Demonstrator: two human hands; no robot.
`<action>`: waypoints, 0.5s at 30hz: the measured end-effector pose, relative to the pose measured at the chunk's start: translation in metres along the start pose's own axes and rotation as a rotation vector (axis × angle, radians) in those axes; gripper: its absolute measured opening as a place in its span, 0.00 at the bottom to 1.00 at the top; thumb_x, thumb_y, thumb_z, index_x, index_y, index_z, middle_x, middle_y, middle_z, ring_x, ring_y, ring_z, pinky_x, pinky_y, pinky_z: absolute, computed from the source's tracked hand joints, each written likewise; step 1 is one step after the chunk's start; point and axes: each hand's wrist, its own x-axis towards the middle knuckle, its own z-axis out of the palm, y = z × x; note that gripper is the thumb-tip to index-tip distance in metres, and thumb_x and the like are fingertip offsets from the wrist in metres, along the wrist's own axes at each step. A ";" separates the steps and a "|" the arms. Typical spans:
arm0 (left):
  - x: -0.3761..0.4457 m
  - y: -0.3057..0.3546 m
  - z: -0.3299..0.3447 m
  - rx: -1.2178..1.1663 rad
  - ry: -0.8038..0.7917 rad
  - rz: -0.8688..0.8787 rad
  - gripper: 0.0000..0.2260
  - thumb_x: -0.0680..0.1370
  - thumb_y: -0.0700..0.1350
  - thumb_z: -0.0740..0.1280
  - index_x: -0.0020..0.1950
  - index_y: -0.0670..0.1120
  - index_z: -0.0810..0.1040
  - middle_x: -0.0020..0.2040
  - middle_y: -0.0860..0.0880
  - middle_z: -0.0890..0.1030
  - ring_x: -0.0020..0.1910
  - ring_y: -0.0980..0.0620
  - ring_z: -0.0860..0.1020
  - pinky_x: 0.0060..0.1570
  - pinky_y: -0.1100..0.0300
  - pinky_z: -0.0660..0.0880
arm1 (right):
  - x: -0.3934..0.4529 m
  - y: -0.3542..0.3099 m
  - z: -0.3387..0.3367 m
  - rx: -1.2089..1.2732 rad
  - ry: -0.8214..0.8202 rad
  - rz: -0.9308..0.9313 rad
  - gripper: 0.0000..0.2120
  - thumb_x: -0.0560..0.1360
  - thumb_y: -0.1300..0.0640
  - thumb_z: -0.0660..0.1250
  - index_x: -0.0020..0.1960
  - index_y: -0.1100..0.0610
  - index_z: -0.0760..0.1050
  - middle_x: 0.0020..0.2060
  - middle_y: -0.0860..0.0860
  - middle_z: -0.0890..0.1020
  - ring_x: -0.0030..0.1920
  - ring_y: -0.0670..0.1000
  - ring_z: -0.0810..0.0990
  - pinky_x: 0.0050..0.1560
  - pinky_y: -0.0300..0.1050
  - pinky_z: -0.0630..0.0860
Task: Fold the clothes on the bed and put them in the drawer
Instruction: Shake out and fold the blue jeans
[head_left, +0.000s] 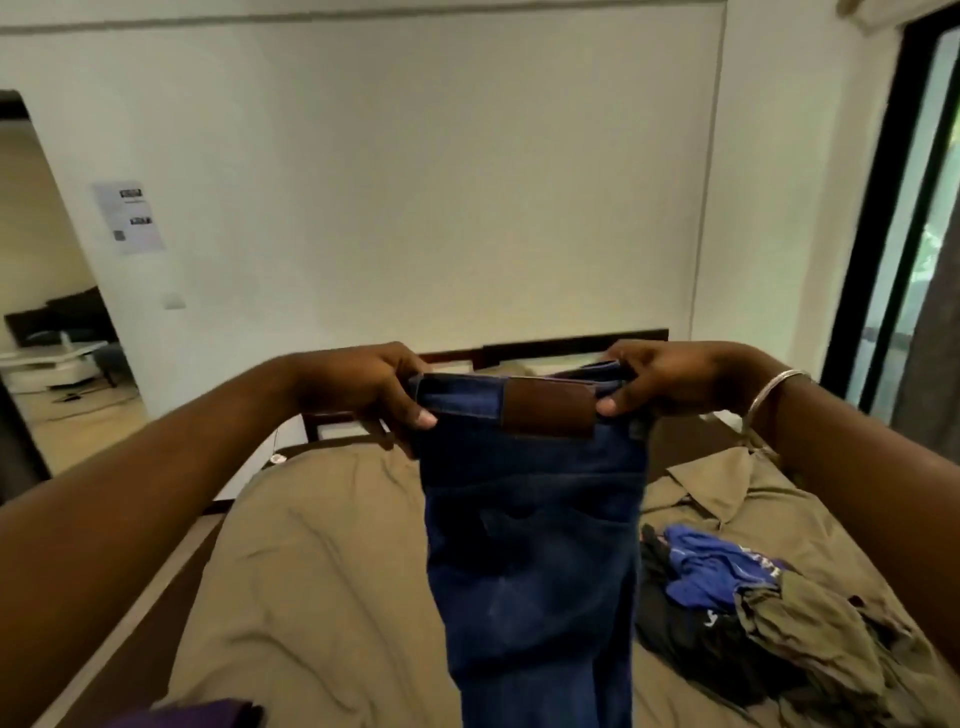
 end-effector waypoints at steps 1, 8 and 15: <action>-0.003 -0.005 -0.002 -0.106 -0.163 -0.001 0.22 0.67 0.45 0.80 0.54 0.34 0.79 0.45 0.36 0.84 0.41 0.40 0.85 0.35 0.56 0.82 | -0.002 0.002 0.000 0.035 -0.127 0.010 0.25 0.60 0.51 0.83 0.54 0.56 0.80 0.46 0.55 0.85 0.48 0.56 0.83 0.41 0.43 0.82; 0.044 -0.071 -0.017 -0.061 -0.190 -0.212 0.09 0.71 0.38 0.75 0.49 0.38 0.82 0.40 0.37 0.78 0.35 0.49 0.83 0.31 0.63 0.76 | 0.081 0.032 0.014 0.030 -0.180 0.204 0.14 0.69 0.56 0.75 0.55 0.53 0.81 0.49 0.57 0.84 0.53 0.61 0.83 0.53 0.62 0.80; 0.155 -0.120 -0.051 0.397 0.864 -0.149 0.10 0.75 0.35 0.63 0.53 0.38 0.80 0.52 0.39 0.82 0.51 0.40 0.80 0.49 0.51 0.78 | 0.219 0.046 0.003 -0.583 0.660 0.114 0.07 0.76 0.61 0.65 0.53 0.56 0.79 0.47 0.56 0.83 0.48 0.57 0.81 0.46 0.43 0.73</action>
